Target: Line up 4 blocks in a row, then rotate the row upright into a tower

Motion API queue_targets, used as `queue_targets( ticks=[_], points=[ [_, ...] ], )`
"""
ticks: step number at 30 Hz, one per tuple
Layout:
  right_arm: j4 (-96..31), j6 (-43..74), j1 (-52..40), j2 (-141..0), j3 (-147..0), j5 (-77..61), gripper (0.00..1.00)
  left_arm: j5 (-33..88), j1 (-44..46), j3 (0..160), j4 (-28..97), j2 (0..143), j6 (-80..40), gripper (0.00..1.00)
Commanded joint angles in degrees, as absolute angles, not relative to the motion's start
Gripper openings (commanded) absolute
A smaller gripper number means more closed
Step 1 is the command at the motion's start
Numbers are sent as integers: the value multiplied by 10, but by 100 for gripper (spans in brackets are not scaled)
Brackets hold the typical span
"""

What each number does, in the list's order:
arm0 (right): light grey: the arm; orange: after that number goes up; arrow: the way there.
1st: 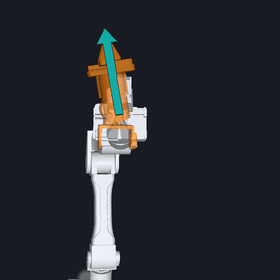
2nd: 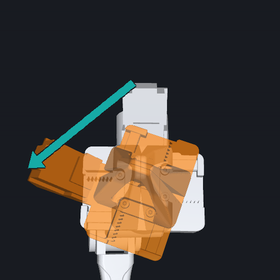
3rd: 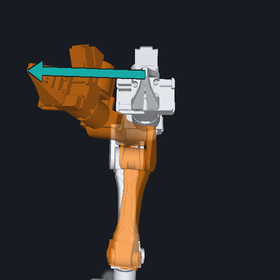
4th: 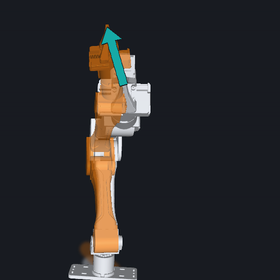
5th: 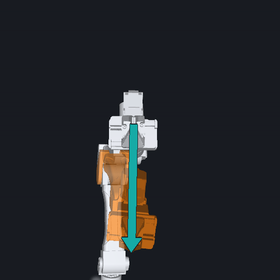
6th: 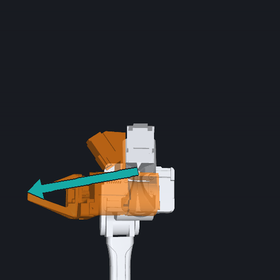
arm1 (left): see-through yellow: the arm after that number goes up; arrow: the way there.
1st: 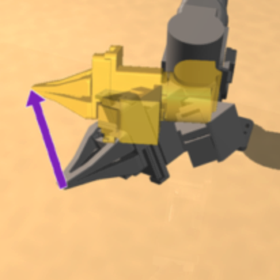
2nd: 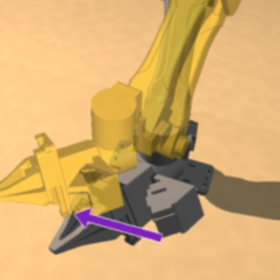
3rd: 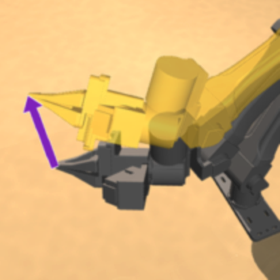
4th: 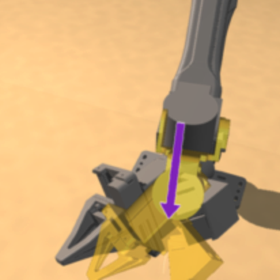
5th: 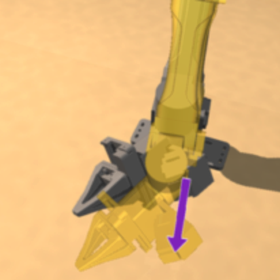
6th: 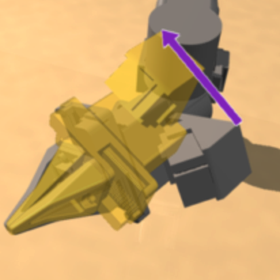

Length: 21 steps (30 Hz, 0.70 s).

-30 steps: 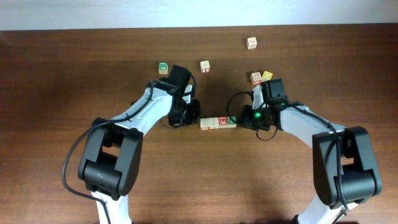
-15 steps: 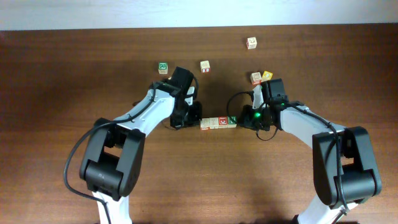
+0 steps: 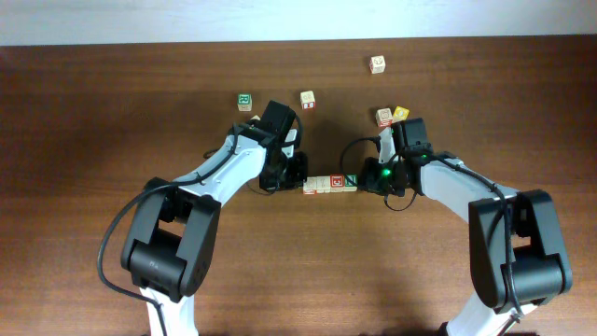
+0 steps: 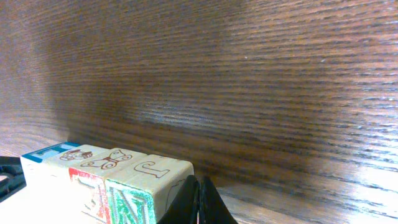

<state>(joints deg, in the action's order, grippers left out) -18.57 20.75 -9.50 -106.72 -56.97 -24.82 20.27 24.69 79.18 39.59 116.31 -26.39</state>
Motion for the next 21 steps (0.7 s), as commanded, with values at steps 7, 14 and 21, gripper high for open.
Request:
queue_targets(
  ticks=[7,14,21],
  points=[
    [-183,166,-91,-1072,-565,-297,4,197,246,786,395,1168,-252,0],
    [-195,115,-23,-1072,-565,-385,4,197,246,786,397,1168,-252,0],
    [-189,109,-31,-1097,-565,-397,4,196,246,786,396,1168,-252,0]
  ],
)
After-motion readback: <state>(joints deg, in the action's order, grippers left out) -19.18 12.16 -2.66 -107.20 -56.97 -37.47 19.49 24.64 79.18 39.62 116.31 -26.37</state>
